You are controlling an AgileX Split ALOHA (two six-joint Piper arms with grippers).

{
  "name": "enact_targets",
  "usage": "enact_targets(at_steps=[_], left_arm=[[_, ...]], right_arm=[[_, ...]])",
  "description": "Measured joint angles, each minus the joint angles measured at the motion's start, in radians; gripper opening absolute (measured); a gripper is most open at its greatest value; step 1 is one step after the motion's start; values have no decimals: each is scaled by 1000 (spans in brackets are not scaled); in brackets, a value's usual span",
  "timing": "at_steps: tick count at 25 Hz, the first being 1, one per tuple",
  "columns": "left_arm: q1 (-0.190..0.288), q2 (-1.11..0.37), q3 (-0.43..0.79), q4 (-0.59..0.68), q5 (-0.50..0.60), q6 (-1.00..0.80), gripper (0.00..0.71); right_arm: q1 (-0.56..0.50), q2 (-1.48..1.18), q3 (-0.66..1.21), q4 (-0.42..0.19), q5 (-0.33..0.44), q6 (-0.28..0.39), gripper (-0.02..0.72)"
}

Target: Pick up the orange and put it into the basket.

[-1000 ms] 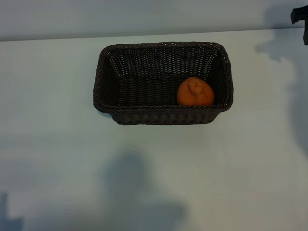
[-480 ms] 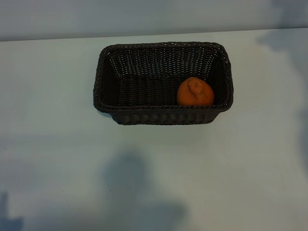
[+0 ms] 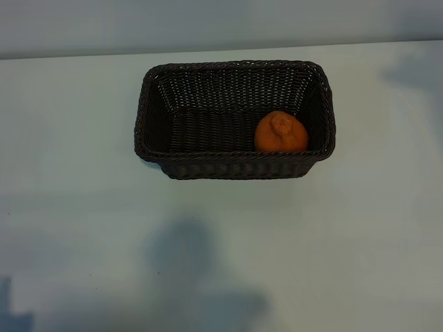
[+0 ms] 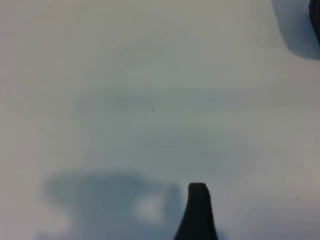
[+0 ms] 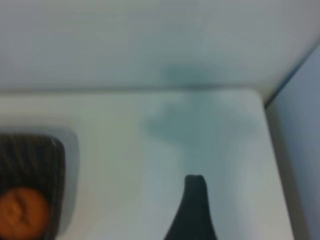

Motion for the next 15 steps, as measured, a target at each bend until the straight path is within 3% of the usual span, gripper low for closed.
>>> enact_targets(at_steps=[9,15], left_arm=[[0,0,0,0,0,0,592],[0,0,0,0,0,0,592]], right_arm=[[0,-386,205,-10,0,1,580],[0,-656,479,-3,-115,-11,580]])
